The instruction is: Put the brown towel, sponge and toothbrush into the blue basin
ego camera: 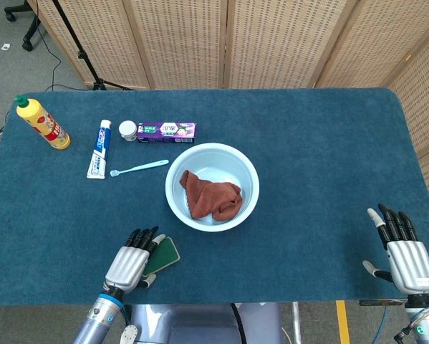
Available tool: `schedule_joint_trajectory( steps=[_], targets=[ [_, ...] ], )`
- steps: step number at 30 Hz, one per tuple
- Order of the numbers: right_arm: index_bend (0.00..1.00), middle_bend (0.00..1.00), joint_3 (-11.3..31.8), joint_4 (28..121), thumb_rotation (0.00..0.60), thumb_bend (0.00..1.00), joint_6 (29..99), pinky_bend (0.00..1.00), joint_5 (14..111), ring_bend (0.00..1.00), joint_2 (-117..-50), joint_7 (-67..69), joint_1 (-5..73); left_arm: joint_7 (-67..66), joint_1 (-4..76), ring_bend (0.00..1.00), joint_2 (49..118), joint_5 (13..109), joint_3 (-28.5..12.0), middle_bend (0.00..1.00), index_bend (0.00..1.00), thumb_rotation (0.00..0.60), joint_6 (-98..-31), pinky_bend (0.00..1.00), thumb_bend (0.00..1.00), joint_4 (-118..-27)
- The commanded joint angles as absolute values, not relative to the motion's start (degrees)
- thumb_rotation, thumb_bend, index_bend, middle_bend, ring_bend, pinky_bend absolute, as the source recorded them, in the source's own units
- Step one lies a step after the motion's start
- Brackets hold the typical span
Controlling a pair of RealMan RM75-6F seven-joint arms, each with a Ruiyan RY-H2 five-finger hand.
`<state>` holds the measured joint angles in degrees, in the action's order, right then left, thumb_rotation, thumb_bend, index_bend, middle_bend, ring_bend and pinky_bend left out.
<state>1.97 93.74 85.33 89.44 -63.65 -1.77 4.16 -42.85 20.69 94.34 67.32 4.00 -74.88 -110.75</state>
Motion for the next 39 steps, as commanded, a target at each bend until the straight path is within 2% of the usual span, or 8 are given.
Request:
schedule_joint_trajectory(
  steps=[1, 4, 6, 11, 18, 20, 30, 39],
  targets=[
    [0.01, 0.00, 1.96, 93.72, 0.600, 0.10, 85.30, 0.00, 89.42, 0.00, -63.65, -1.71, 4.17, -42.85, 20.68, 0.00, 94.84, 66.98, 3.87, 0.00, 0.11, 0.600, -74.58, 0.06, 0.26, -110.20],
    [0.01, 0.00, 1.95, 93.72, 0.600, 0.10, 85.33, 0.00, 89.50, 0.00, -63.62, -1.54, 4.18, -42.94, 20.65, 0.00, 95.36, 66.79, 3.69, 0.00, 0.13, 0.600, -74.53, 0.11, 0.28, -109.67],
    [0.01, 0.00, 1.93, 93.72, 0.600, 0.10, 85.33, 0.00, 89.55, 0.00, -63.60, -1.46, 4.19, -42.75, 20.51, 0.03, 95.81, 66.83, 3.55, 0.01, 0.19, 0.600, -74.69, 0.15, 0.31, -109.34],
    [0.01, 0.00, 1.94, 93.78, 0.600, 0.10, 85.26, 0.00, 89.55, 0.00, -63.56, -1.24, 4.24, -42.80, 19.96, 0.17, 96.88, 68.18, 3.42, 0.15, 0.37, 0.600, -76.05, 0.28, 0.40, -108.36],
    [0.01, 0.00, 1.85, 93.64, 0.600, 0.10, 85.52, 0.00, 89.93, 0.00, -63.61, -0.90, 4.19, -42.41, 19.39, 0.29, 97.69, 69.58, 2.98, 0.30, 0.58, 0.600, -77.26, 0.35, 0.45, -107.60],
    [0.01, 0.00, 1.80, 93.62, 0.600, 0.10, 85.48, 0.00, 90.00, 0.00, -63.62, -0.91, 4.21, -42.27, 19.24, 0.31, 97.85, 70.44, 2.89, 0.32, 0.61, 0.600, -77.78, 0.36, 0.46, -107.27],
    [0.01, 0.00, 1.81, 93.54, 0.600, 0.10, 85.45, 0.00, 89.92, 0.00, -63.69, -0.90, 4.22, -41.18, 18.77, 0.32, 95.44, 73.61, 1.16, 0.33, 0.63, 0.600, -80.12, 0.36, 0.46, -109.78],
    [0.01, 0.00, 1.64, 93.62, 0.600, 0.10, 85.16, 0.00, 90.00, 0.00, -63.93, -1.70, 4.31, -40.17, 18.99, 0.32, 89.57, 76.35, -1.44, 0.33, 0.63, 0.600, -81.67, 0.36, 0.46, -116.68]
  ],
)
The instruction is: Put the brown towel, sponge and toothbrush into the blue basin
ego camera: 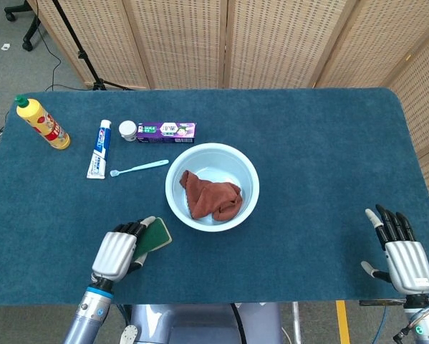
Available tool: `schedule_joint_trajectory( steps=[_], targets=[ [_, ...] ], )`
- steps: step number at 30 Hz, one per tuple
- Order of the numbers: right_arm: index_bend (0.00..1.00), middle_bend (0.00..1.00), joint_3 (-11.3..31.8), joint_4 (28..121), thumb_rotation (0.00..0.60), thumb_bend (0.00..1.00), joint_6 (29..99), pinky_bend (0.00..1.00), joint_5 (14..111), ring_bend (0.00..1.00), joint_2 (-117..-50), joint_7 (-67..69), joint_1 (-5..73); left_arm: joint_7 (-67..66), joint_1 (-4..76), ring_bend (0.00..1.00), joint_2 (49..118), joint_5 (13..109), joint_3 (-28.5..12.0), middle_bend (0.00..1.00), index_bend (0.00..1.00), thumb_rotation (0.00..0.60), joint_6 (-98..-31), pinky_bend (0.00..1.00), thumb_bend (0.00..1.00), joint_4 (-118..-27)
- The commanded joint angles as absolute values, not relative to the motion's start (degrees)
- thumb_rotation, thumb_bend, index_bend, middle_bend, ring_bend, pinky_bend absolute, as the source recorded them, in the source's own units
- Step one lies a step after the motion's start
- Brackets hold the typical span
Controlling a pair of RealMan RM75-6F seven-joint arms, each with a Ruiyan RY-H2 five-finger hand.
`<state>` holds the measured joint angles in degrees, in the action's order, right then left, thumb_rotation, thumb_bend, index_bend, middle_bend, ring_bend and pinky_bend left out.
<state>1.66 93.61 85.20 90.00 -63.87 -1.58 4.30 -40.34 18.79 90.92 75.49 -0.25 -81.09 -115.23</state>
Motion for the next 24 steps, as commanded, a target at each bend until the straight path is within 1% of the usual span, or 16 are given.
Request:
schedule_joint_trajectory(
  steps=[1, 4, 6, 11, 24],
  targets=[
    [0.01, 0.00, 1.59, 93.64, 0.600, 0.10, 85.10, 0.00, 90.05, 0.00, -63.97, -1.84, 4.33, -40.22, 19.23, 0.32, 89.16, 76.24, -2.16, 0.33, 0.63, 0.600, -81.61, 0.36, 0.46, -117.17],
    [0.01, 0.00, 1.44, 93.70, 0.600, 0.10, 84.94, 0.00, 90.22, 0.00, -64.11, -2.22, 4.39, -40.78, 20.30, 0.32, 88.50, 75.18, -4.56, 0.33, 0.63, 0.600, -81.04, 0.36, 0.46, -117.83],
    [0.01, 0.00, 1.35, 93.73, 0.600, 0.10, 84.81, 0.00, 90.31, 0.00, -64.21, -2.46, 4.43, -40.94, 21.41, 0.32, 88.82, 74.47, -6.88, 0.33, 0.63, 0.600, -80.66, 0.36, 0.45, -117.42],
    [0.01, 0.00, 1.43, 93.71, 0.600, 0.10, 84.46, 0.00, 89.94, 0.00, -64.29, -2.57, 4.56, -42.41, 24.57, 0.32, 91.43, 72.55, -10.74, 0.33, 0.63, 0.600, -78.89, 0.36, 0.44, -114.91],
    [0.01, 0.00, 1.42, 93.64, 0.600, 0.10, 84.45, 0.00, 89.97, 0.00, -63.95, -1.32, 4.60, -44.28, 32.07, 0.32, 102.68, 71.33, -15.90, 0.33, 0.63, 0.600, -76.58, 0.36, 0.43, -103.82]
  ],
)
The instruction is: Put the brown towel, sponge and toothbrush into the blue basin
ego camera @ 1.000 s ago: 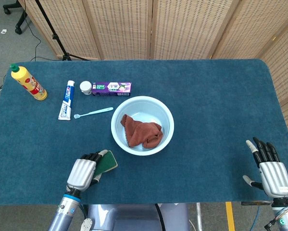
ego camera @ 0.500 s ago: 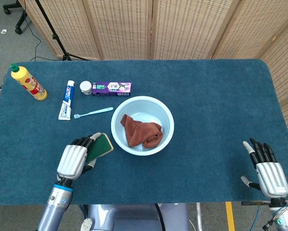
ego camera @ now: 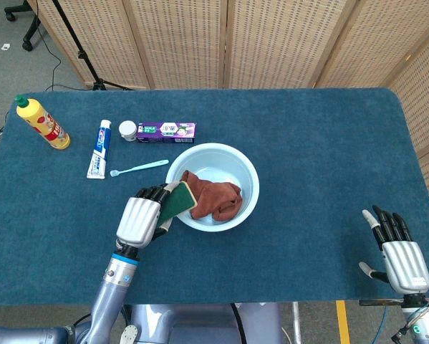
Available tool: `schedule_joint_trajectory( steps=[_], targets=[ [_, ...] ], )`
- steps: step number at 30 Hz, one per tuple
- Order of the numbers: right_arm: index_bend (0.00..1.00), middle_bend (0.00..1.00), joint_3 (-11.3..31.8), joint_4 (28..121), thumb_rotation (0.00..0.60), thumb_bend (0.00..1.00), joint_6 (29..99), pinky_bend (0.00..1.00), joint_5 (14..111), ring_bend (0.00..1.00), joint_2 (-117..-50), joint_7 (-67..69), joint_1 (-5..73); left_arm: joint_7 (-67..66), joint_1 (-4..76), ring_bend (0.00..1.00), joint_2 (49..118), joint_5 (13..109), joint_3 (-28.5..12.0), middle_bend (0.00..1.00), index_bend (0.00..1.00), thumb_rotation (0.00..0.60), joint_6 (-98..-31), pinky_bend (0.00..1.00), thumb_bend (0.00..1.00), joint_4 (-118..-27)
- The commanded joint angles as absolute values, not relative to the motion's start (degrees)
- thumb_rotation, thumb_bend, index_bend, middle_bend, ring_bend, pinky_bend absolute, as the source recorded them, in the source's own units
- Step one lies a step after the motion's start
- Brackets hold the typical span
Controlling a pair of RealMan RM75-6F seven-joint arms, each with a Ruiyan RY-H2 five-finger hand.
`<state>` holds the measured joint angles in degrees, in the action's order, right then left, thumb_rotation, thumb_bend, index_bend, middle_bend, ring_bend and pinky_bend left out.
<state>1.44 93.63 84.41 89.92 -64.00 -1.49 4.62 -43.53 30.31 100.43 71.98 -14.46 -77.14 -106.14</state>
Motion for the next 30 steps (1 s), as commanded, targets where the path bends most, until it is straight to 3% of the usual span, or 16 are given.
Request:
schedule_joint_trajectory(
  steps=[1, 19, 22, 25, 27, 30],
  targets=[
    [0.01, 0.00, 1.42, 93.64, 0.600, 0.10, 84.44, 0.00, 89.98, 0.00, -63.91, -1.15, 4.61, -44.37, 32.75, 0.32, 103.63, 71.25, -16.52, 0.33, 0.63, 0.600, -76.54, 0.36, 0.43, -102.71],
    [0.01, 0.00, 1.57, 92.57, 0.600, 0.10, 82.84, 0.00, 89.14, 0.00, -62.94, 3.92, 5.30, -45.56, 43.81, 0.31, 115.16, 69.18, -25.33, 0.29, 0.61, 0.600, -75.18, 0.36, 0.40, -87.40],
    [0.01, 0.00, 1.65, 92.43, 0.600, 0.10, 82.89, 0.00, 89.04, 0.00, -62.75, 4.75, 5.31, -46.02, 44.59, 0.20, 115.99, 67.85, -25.44, 0.18, 0.48, 0.600, -74.78, 0.34, 0.38, -86.26],
    [0.01, 0.00, 1.70, 92.29, 0.600, 0.10, 83.19, 0.00, 89.15, 0.00, -62.61, 5.29, 5.24, -46.58, 44.95, 0.03, 115.97, 66.58, -25.27, 0.04, 0.26, 0.600, -74.31, 0.20, 0.35, -86.03],
    [0.01, 0.00, 1.70, 92.25, 0.600, 0.10, 83.29, 0.00, 89.24, 0.00, -62.63, 5.46, 5.23, -46.83, 45.02, 0.00, 115.68, 65.78, -25.15, 0.00, 0.16, 0.600, -74.01, 0.13, 0.33, -86.25],
    [0.01, 0.00, 1.68, 92.20, 0.600, 0.10, 83.36, 0.00, 89.32, 0.00, -62.73, 5.41, 5.23, -47.87, 45.03, 0.00, 114.87, 64.74, -24.86, 0.00, 0.11, 0.600, -73.91, 0.07, 0.31, -86.63]
  ],
)
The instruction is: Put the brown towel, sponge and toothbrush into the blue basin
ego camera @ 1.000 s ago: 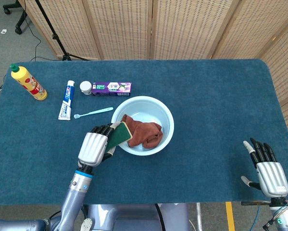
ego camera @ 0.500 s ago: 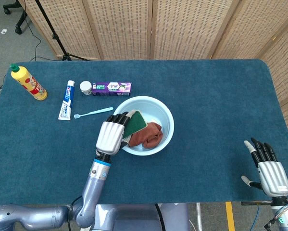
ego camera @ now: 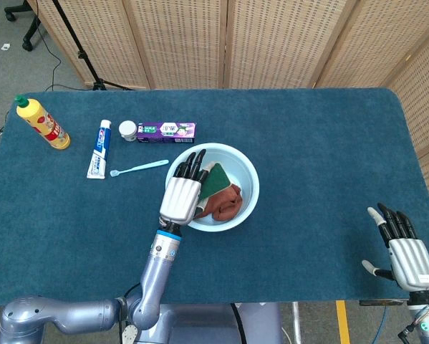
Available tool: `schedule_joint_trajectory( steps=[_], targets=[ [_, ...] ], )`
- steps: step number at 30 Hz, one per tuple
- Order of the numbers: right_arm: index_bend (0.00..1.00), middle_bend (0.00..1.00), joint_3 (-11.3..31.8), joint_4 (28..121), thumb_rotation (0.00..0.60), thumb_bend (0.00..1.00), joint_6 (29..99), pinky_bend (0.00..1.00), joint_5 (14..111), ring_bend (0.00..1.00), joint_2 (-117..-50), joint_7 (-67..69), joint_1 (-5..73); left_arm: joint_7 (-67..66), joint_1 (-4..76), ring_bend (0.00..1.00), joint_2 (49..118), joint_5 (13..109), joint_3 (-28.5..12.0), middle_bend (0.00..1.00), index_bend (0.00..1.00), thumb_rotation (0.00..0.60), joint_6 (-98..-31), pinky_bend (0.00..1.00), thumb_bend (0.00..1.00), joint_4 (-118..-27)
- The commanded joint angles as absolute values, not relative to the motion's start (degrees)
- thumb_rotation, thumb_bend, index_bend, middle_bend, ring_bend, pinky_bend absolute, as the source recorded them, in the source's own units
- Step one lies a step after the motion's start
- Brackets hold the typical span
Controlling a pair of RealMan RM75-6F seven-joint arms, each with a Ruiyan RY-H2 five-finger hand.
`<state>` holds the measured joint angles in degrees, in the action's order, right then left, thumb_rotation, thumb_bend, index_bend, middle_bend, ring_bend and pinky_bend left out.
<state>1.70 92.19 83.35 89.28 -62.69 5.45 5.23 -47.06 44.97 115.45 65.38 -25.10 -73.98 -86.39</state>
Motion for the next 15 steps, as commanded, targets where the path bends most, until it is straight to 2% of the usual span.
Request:
schedule_joint_trajectory(
  steps=[1, 5, 15],
  targets=[
    [0.01, 0.00, 1.64, 92.21, 0.600, 0.10, 83.34, 0.00, 89.34, 0.00, -62.76, 5.34, 5.23, -48.25, 45.03, 0.00, 114.63, 64.41, -24.71, 0.00, 0.11, 0.600, -73.80, 0.05, 0.31, -86.75],
    [0.01, 0.00, 1.53, 92.34, 0.600, 0.10, 83.51, 0.00, 89.64, 0.00, -62.84, 4.92, 5.21, -49.81, 44.94, 0.00, 113.46, 62.97, -24.32, 0.00, 0.09, 0.600, -73.67, 0.00, 0.30, -87.45],
    [0.01, 0.00, 1.49, 92.46, 0.600, 0.10, 83.57, 0.00, 89.61, 0.00, -62.86, 4.52, 5.16, -50.49, 44.33, 0.00, 111.17, 61.64, -23.37, 0.00, 0.08, 0.600, -74.24, 0.00, 0.29, -89.53]
  ],
)
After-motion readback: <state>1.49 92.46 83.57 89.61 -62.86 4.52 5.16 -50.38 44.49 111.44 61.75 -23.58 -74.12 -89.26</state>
